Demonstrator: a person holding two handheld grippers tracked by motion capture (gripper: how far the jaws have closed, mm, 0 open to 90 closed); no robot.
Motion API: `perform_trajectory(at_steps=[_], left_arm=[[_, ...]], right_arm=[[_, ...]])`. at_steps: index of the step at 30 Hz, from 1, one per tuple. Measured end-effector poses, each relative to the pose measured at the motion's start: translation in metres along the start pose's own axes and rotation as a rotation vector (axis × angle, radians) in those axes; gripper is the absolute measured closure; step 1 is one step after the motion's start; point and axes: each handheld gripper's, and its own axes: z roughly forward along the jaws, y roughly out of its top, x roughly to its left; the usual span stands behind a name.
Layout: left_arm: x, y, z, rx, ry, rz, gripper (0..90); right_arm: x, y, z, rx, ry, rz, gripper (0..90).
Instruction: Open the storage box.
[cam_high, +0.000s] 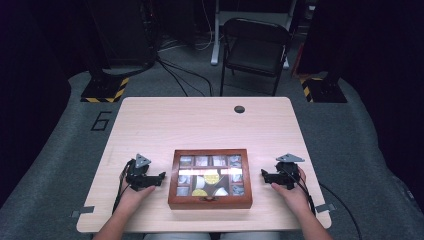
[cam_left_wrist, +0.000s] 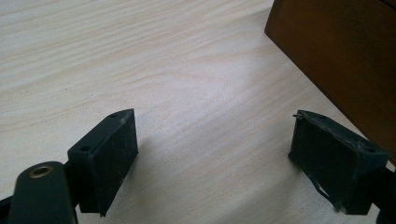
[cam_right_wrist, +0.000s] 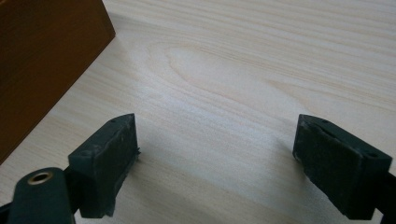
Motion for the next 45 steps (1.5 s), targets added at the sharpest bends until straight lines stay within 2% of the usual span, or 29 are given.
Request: perform_trajectory(at_steps=[4,37,42,45], left_arm=[[-0.0003,-0.0002,0.0011,-0.014,0.004,-0.005,14.7],[0.0010,0.0000,0.0006,-0.011,0.006,-0.017,15.5],[0.0020,0.0000,0.0000,-0.013,0.007,-0.016,16.7],[0.0043,0.0017,-0.0032,0.001,-0.004,-0.033,23.7]], right_arm=[[0.0000,0.0000,0.0000,0.000,0.000,0.000,13.5],[0.0014,-0.0009,-0.0012,-0.005,-0.005,0.007,16.5],[0.0005,-0.0017,-0.0028,-0.012,-0.005,0.005,21.4],[0.0015,-0.0005,-0.0051,-0.003,-0.007,-0.016,25.6]])
